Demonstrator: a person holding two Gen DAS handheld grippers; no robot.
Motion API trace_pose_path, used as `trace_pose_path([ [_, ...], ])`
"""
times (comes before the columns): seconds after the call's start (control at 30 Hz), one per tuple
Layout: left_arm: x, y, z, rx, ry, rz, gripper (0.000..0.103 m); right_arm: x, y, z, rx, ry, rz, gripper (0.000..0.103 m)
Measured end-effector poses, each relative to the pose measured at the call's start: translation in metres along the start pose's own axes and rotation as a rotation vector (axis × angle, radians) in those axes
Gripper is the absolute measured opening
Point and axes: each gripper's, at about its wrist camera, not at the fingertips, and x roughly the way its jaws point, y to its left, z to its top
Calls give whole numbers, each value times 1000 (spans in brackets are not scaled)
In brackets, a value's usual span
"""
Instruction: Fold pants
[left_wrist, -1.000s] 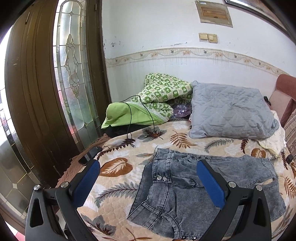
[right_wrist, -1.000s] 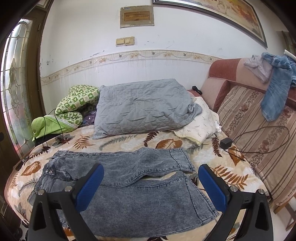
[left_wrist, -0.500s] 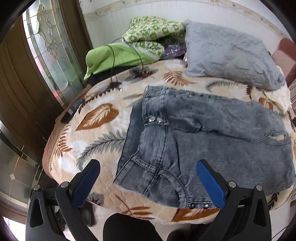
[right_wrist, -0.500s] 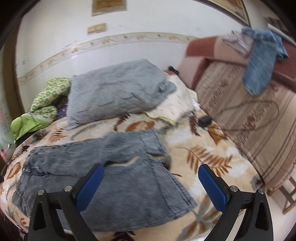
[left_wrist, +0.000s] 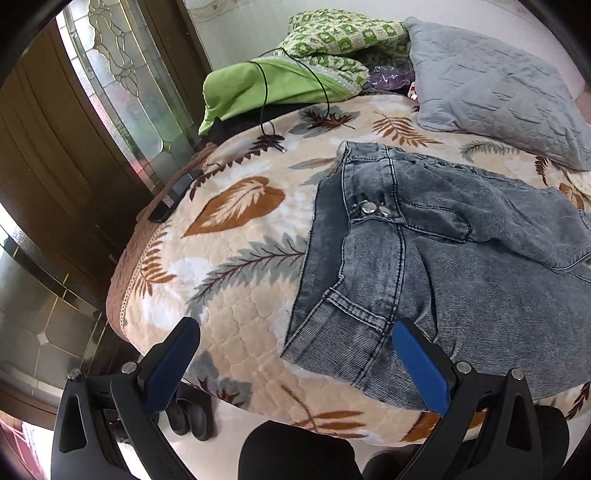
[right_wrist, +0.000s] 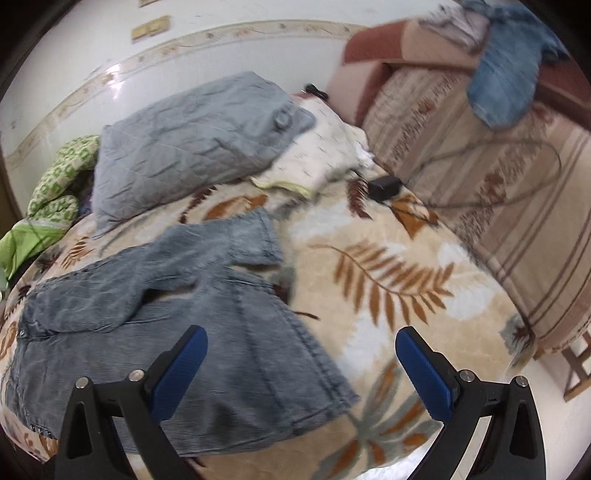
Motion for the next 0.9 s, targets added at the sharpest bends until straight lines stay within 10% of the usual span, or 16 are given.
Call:
trace_pose_path([
  [0.53,-33,-41,-1,138,-98,-41,103,109,16,3,-104,280,232,74],
  [0.77,-41,-52,-2,160,-105,-55,103,96,13,3,-189,270,173,18],
  [0.9,-45,-52,-1,163,-114,-52,103,80,7,7,-205,219,128,16],
])
